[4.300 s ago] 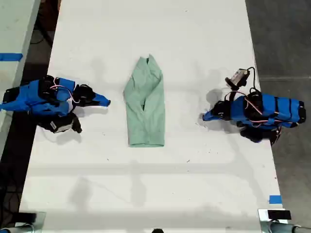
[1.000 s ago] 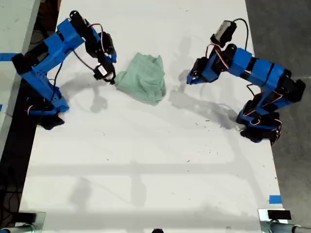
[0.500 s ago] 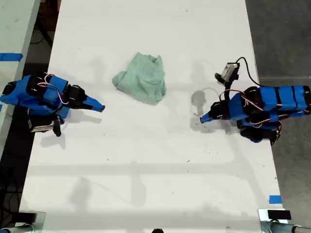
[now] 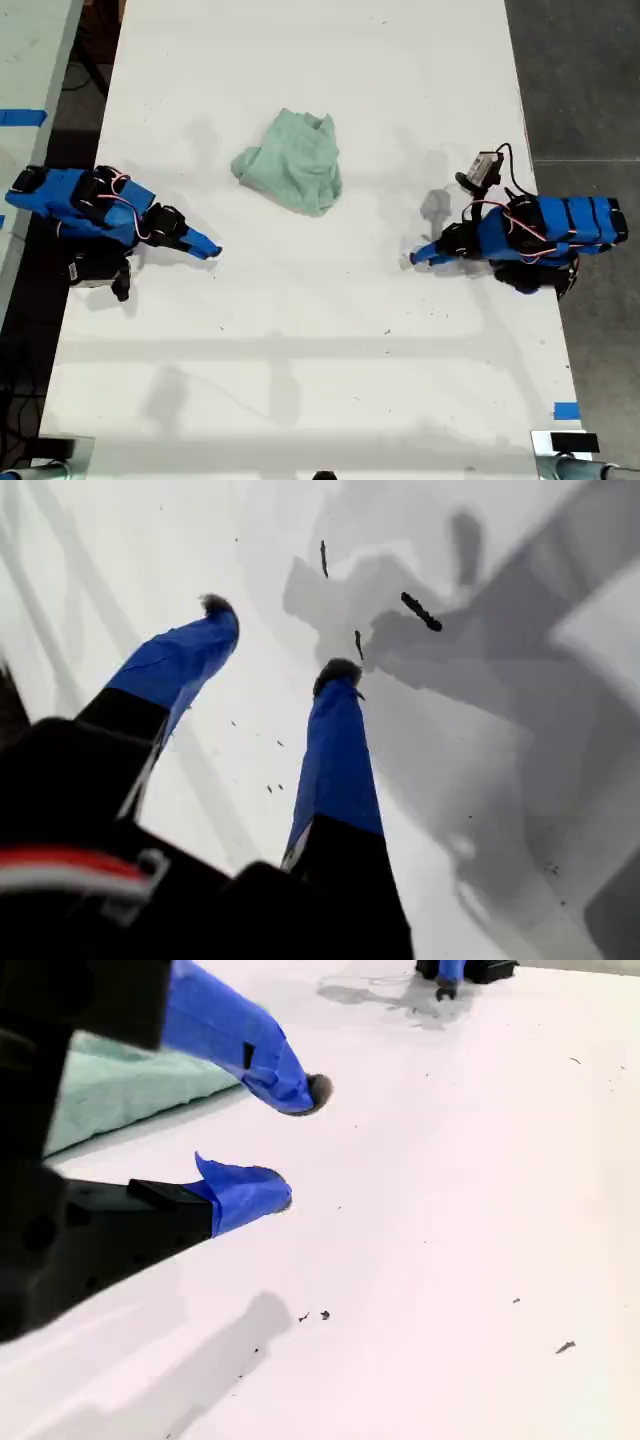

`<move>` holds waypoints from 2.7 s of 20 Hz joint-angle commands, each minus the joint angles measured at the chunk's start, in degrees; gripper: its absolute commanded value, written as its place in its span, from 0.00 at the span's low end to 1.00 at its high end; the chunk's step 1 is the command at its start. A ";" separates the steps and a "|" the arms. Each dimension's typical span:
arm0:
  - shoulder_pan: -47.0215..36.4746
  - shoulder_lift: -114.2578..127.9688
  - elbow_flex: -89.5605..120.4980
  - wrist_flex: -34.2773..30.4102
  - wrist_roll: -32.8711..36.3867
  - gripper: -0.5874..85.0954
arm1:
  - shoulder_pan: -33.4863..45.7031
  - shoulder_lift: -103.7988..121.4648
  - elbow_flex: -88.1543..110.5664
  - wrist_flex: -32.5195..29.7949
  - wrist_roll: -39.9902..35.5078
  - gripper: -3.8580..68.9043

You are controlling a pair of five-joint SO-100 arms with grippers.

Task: Fold t shirt

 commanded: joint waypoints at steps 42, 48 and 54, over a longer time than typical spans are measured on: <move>2.72 0.26 0.62 -0.09 -0.09 0.16 | -1.14 0.53 2.46 0.00 -11.78 0.32; 2.72 0.26 0.62 -0.09 -0.09 0.16 | -1.14 0.53 2.46 0.00 -11.78 0.32; 2.72 0.26 0.62 -0.09 -0.09 0.16 | -1.14 0.53 2.46 0.00 -11.78 0.32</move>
